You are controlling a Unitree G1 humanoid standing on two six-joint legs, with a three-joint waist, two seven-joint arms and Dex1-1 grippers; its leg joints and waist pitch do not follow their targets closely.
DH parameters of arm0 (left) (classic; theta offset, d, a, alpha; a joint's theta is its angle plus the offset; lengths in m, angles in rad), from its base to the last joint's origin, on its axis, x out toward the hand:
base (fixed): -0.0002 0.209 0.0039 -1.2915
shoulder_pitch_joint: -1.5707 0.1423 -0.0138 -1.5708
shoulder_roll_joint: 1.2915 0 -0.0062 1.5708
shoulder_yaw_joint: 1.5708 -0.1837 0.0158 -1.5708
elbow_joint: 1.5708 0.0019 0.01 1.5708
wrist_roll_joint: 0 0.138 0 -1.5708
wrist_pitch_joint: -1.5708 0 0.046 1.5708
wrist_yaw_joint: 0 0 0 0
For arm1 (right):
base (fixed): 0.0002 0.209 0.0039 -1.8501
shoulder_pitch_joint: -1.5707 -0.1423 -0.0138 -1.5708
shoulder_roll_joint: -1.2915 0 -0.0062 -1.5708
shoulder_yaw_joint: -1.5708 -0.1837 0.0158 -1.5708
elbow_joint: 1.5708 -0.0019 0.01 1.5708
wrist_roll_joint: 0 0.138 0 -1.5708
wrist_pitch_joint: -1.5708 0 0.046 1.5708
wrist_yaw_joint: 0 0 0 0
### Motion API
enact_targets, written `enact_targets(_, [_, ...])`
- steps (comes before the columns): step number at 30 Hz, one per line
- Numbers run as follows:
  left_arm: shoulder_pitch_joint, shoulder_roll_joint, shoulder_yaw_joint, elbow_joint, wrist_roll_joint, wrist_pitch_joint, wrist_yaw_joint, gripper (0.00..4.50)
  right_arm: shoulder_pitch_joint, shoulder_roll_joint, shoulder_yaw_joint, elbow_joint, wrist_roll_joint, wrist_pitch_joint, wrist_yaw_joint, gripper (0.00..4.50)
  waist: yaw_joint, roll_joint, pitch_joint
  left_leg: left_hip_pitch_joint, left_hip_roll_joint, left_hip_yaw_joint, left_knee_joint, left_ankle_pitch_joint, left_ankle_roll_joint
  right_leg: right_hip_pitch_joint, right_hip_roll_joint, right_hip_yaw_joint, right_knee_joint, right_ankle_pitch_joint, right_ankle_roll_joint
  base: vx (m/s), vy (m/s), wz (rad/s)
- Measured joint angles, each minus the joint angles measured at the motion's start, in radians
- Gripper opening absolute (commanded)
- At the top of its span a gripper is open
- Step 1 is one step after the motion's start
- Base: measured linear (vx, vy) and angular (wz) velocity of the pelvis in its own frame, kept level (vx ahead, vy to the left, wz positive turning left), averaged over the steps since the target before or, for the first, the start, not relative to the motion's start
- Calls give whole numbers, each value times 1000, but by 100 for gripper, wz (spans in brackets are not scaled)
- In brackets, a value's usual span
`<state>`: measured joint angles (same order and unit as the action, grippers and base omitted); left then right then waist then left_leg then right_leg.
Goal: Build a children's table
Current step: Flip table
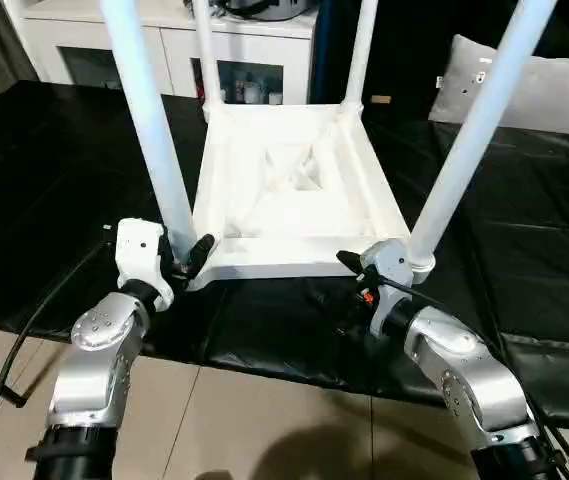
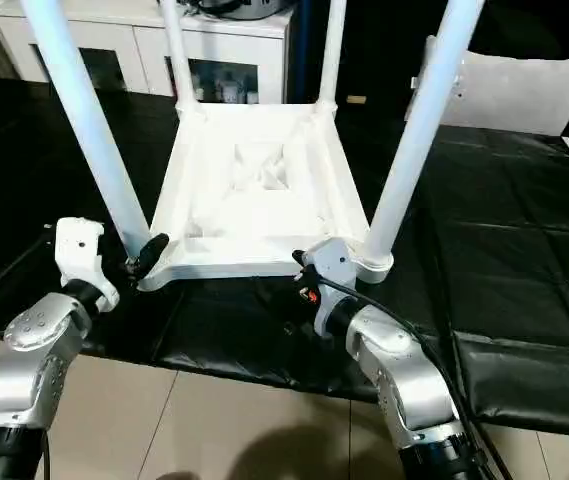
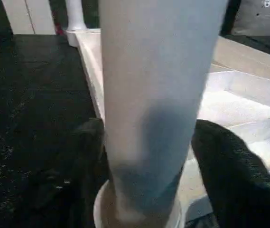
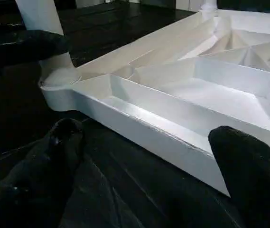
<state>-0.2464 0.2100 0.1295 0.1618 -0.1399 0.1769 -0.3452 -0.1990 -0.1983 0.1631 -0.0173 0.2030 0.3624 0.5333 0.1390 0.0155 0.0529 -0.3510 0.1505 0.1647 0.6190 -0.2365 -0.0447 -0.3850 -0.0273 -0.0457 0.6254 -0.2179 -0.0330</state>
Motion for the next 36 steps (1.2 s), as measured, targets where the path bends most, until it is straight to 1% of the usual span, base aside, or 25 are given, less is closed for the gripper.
enact_targets(1, [-1,0,0,2,0,-1,0,298,0,0,1,0,0,0,0,450,0,0,0,0,0,0,0,0,0,0,0,0,0,0,0,0,0,0])
enact_targets(3, [-2,0,0,12,1,-5,2,269,0,0,1,0,0,3,-2,450,0,0,0,0,0,0,0,0,0,0,0,0,0,0,0,0,0,0])
enact_targets(5, [-2,-1,-1,16,4,-7,4,261,0,1,1,0,0,5,-3,450,0,0,0,0,0,0,0,0,0,0,0,0,0,0,0,0,0,0])
enact_targets(6, [-4,-1,-2,19,3,-9,5,238,0,1,1,0,0,6,-3,450,0,0,0,0,0,0,0,0,0,0,0,0,0,0,0,0,0,0])
enact_targets(7, [-5,-2,-3,21,4,-10,8,226,0,1,1,0,0,7,-3,450,0,-1,1,0,0,0,0,0,0,0,0,0,0,0,0,0,0,0])
enact_targets(12, [-6,-2,-7,21,5,-11,13,205,0,1,1,1,-1,7,-4,450,1,-2,1,0,0,0,0,0,0,0,0,0,0,0,0,0,0,0])
enact_targets(18, [-8,-3,-8,11,2,11,15,201,-2,1,1,29,-7,21,-15,450,1,-2,1,0,0,1,0,0,0,0,0,0,0,0,0,0,0,0])
enact_targets(22, [-11,-31,11,-5,-26,64,27,201,-2,2,2,30,-19,21,-28,450,2,-2,1,0,0,1,0,0,0,0,0,0,0,0,0,0,0,0])
enact_targets(26, [-15,-40,27,-16,-55,100,33,201,-6,8,0,36,-22,21,-44,450,1,-2,1,0,0,1,0,0,0,0,0,1,0,0,0,0,0,0])
enact_targets(28, [-19,-59,51,-37,-84,152,42,201,-23,19,-4,57,-22,21,-59,450,1,-2,1,0,0,2,0,0,0,0,0,1,1,0,0,0,0,0])
enact_targets(31, [-22,-66,65,-66,-113,214,48,201,-39,25,-20,64,-16,25,-68,450,1,-2,1,0,0,2,0,0,0,0,-1,1,1,0,0,0,0,0])
enact_targets(33, [-22,-73,80,-84,-143,249,49,201,-39,31,-34,64,-10,33,-71,450,1,-2,1,0,0,2,0,0,0,-1,-1,1,1,0,1,0,0,0])
enact_targets(36, [-26,-107,129,-118,-232,337,66,201,-41,42,-49,64,5,66,-80,450,1,-2,1,-1,0,3,0,0,0,-2,-1,1,1,-1,0,0,0,0])
